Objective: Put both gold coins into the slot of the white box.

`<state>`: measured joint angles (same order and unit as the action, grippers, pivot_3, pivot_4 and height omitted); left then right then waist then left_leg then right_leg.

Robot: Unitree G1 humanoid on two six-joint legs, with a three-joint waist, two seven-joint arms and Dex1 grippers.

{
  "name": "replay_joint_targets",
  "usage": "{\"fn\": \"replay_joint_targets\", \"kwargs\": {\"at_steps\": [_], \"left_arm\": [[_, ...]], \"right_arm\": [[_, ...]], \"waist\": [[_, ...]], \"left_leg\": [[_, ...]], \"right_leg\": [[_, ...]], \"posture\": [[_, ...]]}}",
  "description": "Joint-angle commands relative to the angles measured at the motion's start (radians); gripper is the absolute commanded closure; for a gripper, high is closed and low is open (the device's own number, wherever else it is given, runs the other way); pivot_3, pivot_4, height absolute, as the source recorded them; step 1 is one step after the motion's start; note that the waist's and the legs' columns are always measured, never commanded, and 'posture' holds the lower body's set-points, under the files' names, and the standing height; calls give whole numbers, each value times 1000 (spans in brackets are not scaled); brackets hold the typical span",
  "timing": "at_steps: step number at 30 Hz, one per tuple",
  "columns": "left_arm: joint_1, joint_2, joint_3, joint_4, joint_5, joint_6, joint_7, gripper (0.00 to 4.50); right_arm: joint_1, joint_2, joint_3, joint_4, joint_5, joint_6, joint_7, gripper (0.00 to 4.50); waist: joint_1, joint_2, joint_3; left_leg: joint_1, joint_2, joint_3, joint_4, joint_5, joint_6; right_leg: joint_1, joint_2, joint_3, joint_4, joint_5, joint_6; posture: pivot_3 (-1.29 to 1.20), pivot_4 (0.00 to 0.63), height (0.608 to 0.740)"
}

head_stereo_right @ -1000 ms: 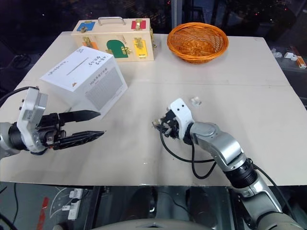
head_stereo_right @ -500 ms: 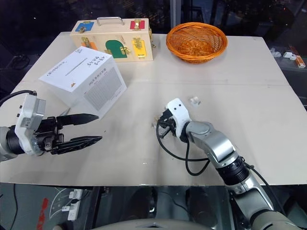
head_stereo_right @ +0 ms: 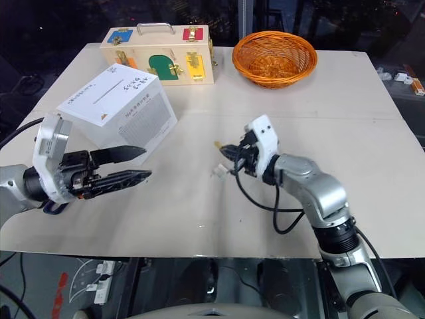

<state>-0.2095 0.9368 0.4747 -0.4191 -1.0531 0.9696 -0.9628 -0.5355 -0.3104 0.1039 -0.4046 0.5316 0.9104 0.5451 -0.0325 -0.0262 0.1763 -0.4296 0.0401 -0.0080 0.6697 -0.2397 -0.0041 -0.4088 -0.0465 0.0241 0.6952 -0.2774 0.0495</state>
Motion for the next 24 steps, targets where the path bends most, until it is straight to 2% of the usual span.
{"fn": "replay_joint_targets", "kwargs": {"at_steps": [1,2,4,6,14,24], "left_arm": [[-139,-55,-64,52,-115,56,80,926],[-192,-80,-90,77,-137,71,101,1469],[-279,-124,-148,106,-132,71,113,2169],[-349,-164,-204,128,-117,66,112,3155],[-491,-231,-348,209,-29,11,-5,3155],[-520,-237,-377,237,9,4,-98,3155]], "right_arm": [[-38,-40,-94,-118,140,62,48,4428],[-46,-55,-113,-136,174,80,53,4500],[-63,-80,-140,-166,231,114,53,4500],[-78,-104,-162,-197,288,144,50,4500],[-96,-164,-208,-270,445,179,0,4500],[-100,-191,-187,-282,518,159,-74,4500]], "waist": [[1,0,0],[3,0,0],[1,0,0],[-3,0,0],[-7,0,0],[-5,0,0]], "left_leg": [[0,0,0,0,0,0],[0,0,0,0,0,0],[0,0,0,0,0,0],[0,-1,1,0,0,0],[0,-1,2,0,0,0],[-1,-1,2,0,0,0]], "right_leg": [[0,0,0,0,0,0],[0,0,0,0,0,0],[1,0,-1,0,0,0],[1,0,-1,0,0,0],[0,0,-1,-1,0,0],[0,0,0,-1,0,0]], "posture": [[0,150,726],[0,150,726],[0,150,726],[0,150,726],[0,150,726],[0,150,726]]}}
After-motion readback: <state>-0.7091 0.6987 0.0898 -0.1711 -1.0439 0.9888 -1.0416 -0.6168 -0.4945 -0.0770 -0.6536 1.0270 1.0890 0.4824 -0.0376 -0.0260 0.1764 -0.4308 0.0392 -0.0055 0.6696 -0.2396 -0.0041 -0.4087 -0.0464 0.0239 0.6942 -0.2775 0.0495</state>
